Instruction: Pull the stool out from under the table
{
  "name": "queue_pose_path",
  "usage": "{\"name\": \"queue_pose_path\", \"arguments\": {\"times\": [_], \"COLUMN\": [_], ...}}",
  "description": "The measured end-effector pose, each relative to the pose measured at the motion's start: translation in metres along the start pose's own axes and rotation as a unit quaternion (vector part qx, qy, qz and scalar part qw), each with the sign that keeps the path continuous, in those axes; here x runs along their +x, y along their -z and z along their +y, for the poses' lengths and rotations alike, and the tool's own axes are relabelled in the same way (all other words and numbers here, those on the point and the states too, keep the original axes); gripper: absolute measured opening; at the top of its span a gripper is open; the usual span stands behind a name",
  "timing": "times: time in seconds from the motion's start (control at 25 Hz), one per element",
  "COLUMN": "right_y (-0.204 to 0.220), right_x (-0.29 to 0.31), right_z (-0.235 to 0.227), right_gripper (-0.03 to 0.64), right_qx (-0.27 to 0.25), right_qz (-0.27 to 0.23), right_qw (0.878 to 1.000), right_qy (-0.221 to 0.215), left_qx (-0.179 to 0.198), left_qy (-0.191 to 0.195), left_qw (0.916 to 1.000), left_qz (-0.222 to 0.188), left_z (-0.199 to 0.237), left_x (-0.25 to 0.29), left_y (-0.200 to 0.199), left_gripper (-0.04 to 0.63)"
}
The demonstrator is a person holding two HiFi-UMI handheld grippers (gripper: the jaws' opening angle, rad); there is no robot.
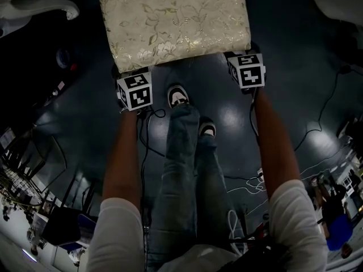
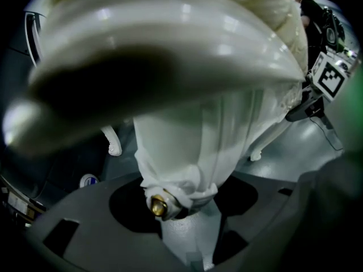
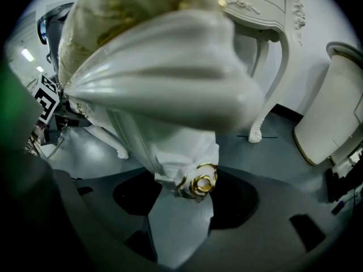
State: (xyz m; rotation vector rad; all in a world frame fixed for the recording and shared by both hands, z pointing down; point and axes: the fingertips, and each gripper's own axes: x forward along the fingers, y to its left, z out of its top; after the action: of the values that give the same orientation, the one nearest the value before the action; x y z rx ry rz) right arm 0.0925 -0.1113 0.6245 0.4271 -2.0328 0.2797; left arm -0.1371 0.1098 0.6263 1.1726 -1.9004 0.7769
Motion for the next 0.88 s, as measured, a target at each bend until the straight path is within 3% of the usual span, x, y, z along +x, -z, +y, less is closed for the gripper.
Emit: {"name": "queue_pose_path", "arguments": {"times": [0.88], "right_y": [-0.0005], "right_x": [-0.0007], "right_z": [-0.001], "right_gripper": [0.242], "right_qx": [0.003], "right_qz": [-0.008], "right_qw": [1.0], "right_qy": [0.005], "left_qx": [0.0], "left_qy": [-0.003], "left_qw": [1.0], "left_qz": [-0.002], "left_z": [0.0006], "left_x": [0.0007], "left_y": [-0.0011], "left_gripper": [0.272]}}
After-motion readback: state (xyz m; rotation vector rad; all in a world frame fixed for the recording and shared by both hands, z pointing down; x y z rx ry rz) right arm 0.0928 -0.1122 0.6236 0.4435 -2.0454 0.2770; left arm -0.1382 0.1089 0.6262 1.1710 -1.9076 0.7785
